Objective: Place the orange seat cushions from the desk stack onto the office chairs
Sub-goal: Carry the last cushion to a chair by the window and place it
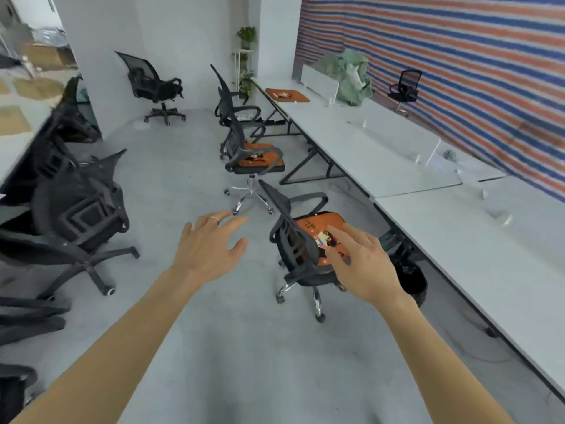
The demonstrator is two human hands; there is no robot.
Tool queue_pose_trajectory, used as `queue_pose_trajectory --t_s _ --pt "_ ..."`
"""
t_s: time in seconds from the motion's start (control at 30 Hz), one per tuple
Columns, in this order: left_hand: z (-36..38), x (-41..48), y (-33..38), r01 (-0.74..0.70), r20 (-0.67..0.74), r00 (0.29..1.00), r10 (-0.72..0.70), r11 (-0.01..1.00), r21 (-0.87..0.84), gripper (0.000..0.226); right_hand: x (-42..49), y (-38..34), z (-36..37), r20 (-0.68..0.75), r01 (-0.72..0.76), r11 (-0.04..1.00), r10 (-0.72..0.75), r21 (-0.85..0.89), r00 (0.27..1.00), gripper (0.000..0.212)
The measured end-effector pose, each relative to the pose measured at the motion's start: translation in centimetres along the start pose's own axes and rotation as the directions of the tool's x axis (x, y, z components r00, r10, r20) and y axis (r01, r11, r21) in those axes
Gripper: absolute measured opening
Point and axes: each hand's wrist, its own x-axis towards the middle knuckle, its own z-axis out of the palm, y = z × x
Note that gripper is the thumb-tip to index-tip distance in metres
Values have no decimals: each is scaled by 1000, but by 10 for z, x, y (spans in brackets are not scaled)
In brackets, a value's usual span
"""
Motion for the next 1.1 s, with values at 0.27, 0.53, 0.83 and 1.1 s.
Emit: queue_pose_trajectory --t_s 0.27,0.53,0.83,1.1 --pt "-16 201 -73 -73 35 997 74 997 -10 51 183 -57 23 -51 -61 998 62 23 997 47" --pt "12 419 -151 -84 12 996 84 996 5 51 408 -81 81 -72 -55 996 59 64 996 49" --pt "6 666 -258 18 -7 1000 -18 997 68 49 701 -141 111 -9 -10 997 11 70 1000 50" --pt "21 881 -381 38 -48 998 -35 998 51 50 925 -198 161 -65 1 997 4 73 998 48"
